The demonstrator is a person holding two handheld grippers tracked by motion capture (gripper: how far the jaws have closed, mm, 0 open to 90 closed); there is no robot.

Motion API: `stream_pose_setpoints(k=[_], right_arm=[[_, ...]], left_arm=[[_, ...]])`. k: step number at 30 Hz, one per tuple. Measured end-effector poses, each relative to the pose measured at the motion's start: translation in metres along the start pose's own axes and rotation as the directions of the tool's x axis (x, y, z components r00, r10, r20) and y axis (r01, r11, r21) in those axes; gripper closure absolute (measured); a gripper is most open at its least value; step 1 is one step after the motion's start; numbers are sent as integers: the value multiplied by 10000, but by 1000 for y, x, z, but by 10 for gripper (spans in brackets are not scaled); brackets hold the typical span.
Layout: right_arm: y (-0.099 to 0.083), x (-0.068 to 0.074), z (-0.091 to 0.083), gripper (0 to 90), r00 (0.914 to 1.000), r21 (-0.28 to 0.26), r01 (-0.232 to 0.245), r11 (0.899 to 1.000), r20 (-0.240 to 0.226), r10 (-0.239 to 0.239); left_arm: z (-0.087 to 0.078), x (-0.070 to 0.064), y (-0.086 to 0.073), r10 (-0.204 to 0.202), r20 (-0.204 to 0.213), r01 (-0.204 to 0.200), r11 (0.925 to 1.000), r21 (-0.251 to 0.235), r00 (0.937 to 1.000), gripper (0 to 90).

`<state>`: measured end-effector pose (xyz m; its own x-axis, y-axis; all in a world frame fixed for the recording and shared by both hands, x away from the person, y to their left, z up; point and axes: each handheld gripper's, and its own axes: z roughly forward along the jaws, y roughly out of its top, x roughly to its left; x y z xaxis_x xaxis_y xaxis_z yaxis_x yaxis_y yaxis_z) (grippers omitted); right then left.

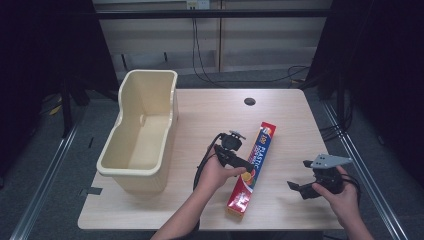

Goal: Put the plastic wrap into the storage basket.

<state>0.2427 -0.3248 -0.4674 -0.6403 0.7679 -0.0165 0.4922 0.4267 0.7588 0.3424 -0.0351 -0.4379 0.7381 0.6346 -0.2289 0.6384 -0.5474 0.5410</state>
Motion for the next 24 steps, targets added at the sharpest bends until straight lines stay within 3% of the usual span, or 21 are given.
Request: stream_pose_setpoints(k=[13,24], right_arm=[[0,1,1,27,10000,6,-19,10000,-45,19],[1,1,1,27,9999,-45,-48,10000,-91,48]], left_arm=[[17,-12,17,-125,312,119,9997,194,9994,15],[28,-18,26,-100,75,97,9988,481,9999,24]])
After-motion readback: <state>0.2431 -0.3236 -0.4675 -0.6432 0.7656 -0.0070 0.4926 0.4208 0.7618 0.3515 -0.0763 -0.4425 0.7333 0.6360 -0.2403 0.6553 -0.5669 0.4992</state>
